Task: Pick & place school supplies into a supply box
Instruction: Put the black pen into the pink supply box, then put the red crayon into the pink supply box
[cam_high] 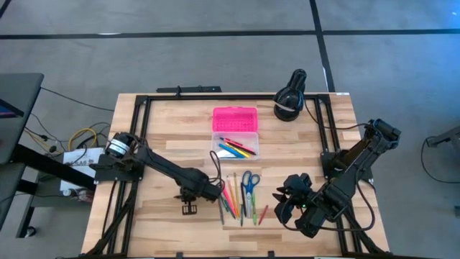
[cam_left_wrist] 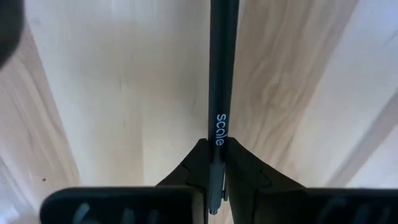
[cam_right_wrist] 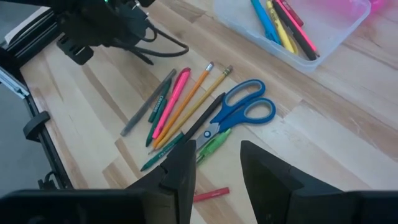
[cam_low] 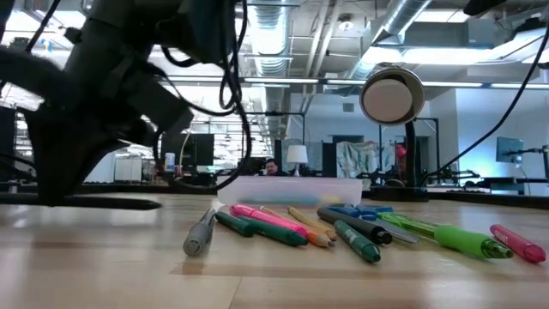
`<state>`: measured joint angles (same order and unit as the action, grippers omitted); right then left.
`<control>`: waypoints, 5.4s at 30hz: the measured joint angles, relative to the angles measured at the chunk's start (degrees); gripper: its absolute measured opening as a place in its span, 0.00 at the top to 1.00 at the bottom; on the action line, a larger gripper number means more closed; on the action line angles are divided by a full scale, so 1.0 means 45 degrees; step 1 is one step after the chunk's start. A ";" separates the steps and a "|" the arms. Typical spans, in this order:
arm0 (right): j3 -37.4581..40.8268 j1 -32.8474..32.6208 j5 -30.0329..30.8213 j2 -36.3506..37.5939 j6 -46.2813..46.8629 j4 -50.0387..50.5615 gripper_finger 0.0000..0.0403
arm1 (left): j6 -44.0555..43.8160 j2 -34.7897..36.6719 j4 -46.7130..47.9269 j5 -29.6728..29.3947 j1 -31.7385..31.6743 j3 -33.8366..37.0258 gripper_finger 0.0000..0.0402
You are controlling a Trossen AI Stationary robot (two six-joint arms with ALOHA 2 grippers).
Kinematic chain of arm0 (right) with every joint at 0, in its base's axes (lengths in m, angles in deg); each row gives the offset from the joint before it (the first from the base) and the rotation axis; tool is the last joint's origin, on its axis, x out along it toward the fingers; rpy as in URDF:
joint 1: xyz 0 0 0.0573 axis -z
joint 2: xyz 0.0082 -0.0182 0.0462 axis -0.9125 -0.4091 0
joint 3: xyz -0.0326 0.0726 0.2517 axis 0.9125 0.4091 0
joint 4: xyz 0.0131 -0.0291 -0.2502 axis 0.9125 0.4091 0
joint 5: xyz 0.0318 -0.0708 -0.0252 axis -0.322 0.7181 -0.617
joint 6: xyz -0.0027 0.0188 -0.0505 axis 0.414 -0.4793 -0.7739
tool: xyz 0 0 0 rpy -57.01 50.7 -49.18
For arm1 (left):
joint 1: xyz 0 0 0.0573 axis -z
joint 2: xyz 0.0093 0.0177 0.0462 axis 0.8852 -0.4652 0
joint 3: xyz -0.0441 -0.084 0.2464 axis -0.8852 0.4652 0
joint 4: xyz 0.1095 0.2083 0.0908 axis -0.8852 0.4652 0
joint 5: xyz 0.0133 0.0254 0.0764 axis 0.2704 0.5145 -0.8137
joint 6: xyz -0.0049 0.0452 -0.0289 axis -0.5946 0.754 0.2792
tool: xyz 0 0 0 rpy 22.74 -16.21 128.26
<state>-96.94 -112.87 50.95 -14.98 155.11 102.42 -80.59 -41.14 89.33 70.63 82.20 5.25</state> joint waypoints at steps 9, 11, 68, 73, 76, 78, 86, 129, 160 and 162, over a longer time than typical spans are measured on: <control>0.0000 0.0000 0.0000 0.0000 0.0107 -0.0015 0.71 | 0.0608 0.0039 0.0890 0.0181 -0.0388 -0.1123 0.94; 0.0000 0.0060 0.0000 -0.0003 0.0105 -0.0033 0.71 | 0.0759 0.0039 0.0916 0.0068 -0.0539 -0.1517 0.94; 0.0000 0.0902 0.0004 -0.0005 0.0015 -0.1005 0.71 | 0.8277 0.0068 -0.4674 -0.4383 -0.6657 -0.3332 0.93; 0.0000 0.0899 0.0004 -0.0005 0.0010 -0.1005 0.71 | 0.8130 0.0063 -0.4784 -0.4186 -0.6750 -0.3096 0.93; 0.0000 0.0901 0.0005 -0.0005 0.0008 -0.0976 0.71 | 0.8177 0.0063 -0.5106 -0.4166 -0.6741 -0.3096 0.93; 0.0000 0.0959 0.0005 -0.0005 0.0005 -0.0961 0.71 | 0.8316 0.0063 -0.5220 -0.4067 -0.6741 -0.3096 0.93; 0.0000 0.1073 0.0005 -0.0005 -0.0005 -0.0952 0.71 | 0.8414 0.0063 -0.5272 -0.3890 -0.6835 -0.3101 0.77; 0.0000 0.0957 -0.0691 -0.0005 0.1753 -0.1121 0.71 | 0.4821 0.6786 -0.4222 -0.3348 -0.4386 -0.0762 0.65; 0.0000 0.1467 -0.5843 -0.5046 0.7810 -0.4531 0.71 | 0.0121 1.2220 -0.7795 -0.8137 0.0180 0.5671 0.65; 0.0001 0.1536 -0.5908 -0.5253 0.7835 -0.4640 0.71 | 0.0126 1.2220 -0.7786 -0.7876 0.0180 0.5671 0.65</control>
<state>-96.94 -105.96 24.37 -38.62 190.37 81.54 -80.03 13.85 54.29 35.19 83.01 30.77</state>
